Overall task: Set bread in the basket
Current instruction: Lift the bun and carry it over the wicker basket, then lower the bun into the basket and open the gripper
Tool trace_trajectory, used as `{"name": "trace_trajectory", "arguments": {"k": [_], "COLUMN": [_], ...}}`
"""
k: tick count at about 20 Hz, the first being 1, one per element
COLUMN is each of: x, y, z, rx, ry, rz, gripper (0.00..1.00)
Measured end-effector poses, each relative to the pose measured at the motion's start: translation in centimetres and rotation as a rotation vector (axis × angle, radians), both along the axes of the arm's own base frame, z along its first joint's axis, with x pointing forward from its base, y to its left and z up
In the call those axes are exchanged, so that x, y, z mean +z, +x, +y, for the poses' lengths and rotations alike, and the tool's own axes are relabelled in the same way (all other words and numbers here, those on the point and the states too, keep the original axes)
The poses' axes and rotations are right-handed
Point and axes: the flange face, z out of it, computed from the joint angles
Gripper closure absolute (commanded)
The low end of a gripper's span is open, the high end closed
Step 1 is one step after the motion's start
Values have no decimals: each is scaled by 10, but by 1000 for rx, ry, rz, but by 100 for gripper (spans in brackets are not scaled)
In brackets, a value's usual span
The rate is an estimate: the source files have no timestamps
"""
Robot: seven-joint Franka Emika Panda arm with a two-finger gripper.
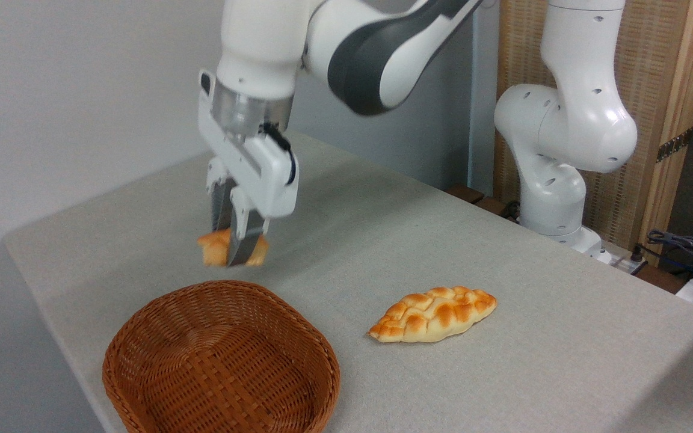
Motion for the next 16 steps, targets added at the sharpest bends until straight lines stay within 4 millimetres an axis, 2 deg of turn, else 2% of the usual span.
{"name": "trace_trajectory", "arguments": {"k": [3,5,6,7,8,10,14,16], "x": [-42,-56,-59,-58,-56,-53,-53,-54], "y": [28,37,39,40,41,43,43,43], "z": [9,14,15,15,16,16,16,16], "rx": [49,68,74,77,79,82,83,83], "ry": [13,16,14,14,14,14,14,14], "rz": [-36,-46,-52,-58,-66,-78,-80,-78], "gripper": [65,64,60,50,22,8,1,0]}}
